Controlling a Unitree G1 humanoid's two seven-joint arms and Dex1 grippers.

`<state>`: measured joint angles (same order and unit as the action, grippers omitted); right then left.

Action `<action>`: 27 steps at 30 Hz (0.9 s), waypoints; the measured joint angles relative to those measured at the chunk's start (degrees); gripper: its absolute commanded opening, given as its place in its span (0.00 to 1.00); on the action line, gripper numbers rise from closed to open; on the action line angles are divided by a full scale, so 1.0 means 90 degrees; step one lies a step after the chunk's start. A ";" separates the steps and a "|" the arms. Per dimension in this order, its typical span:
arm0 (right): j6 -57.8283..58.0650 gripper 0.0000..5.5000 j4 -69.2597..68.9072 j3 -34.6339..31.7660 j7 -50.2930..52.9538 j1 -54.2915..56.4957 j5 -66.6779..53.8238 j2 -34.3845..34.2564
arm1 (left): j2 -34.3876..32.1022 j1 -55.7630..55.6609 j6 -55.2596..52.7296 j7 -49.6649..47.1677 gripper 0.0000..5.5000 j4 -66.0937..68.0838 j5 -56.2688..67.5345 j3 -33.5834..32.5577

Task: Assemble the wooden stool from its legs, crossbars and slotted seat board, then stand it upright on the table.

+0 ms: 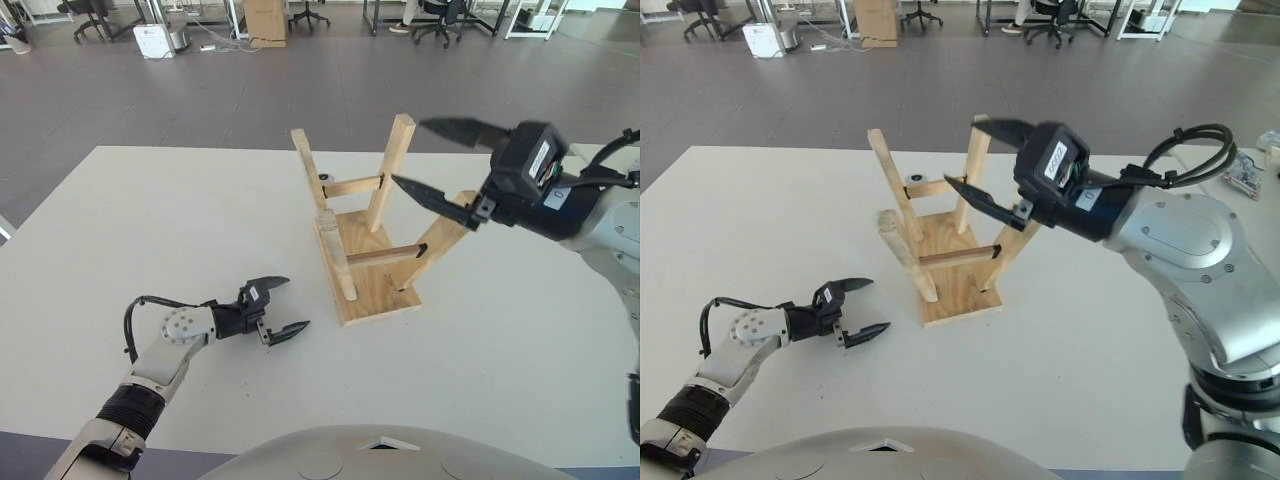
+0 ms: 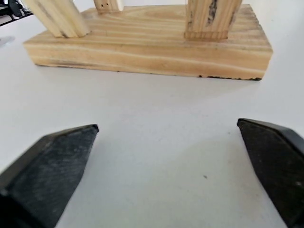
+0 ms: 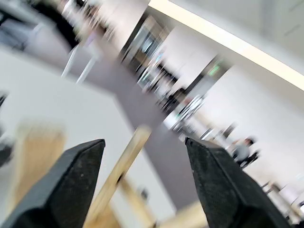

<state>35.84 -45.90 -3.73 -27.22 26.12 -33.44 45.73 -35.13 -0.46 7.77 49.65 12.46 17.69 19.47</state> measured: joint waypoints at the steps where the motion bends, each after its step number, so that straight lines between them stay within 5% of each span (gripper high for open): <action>1: -0.0043 0.58 -0.0037 0.0113 0.0146 0.0095 0.0154 -0.0133 | -0.0019 0.0269 0.0655 0.0094 0.98 0.0178 0.0113 -0.0157; 4: -0.0289 0.58 -0.0035 0.1269 0.0879 -0.0124 0.1806 -0.0277 | -0.0366 0.1024 0.1137 0.0099 0.98 -0.0181 0.0253 -0.0366; 8: -0.1163 0.58 0.0857 0.3639 0.1050 -0.1300 0.4368 -0.0154 | -0.0688 0.1190 -0.0749 -0.0029 0.98 -0.1780 -0.0020 -0.0075; 12: -0.1402 0.58 0.0980 0.3938 0.0928 -0.1258 0.5179 -0.0326 | -0.0869 0.1215 -0.1539 -0.0133 0.98 -0.2375 -0.0137 -0.0097; 18: -0.1101 0.58 0.0870 0.2975 0.0689 -0.0955 0.4766 -0.1306 | -0.0702 0.1177 -0.1800 -0.0156 0.98 -0.2464 -0.0086 -0.0369; 24: -0.0188 0.58 0.0534 0.0889 0.1018 0.1013 0.3635 -0.2451 | -0.0644 -0.0903 -0.3057 -0.1026 0.98 -0.3399 0.2369 -0.3183; 27: 0.0080 0.58 0.0633 -0.0114 0.1028 0.1203 0.3447 -0.2243 | -0.0416 -0.1717 -0.3514 -0.1993 0.98 -0.4031 0.3002 -0.3657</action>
<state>36.56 -40.20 -4.76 -17.97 36.94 -2.42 25.54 -38.88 -15.91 -23.86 31.72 -23.82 44.71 -13.43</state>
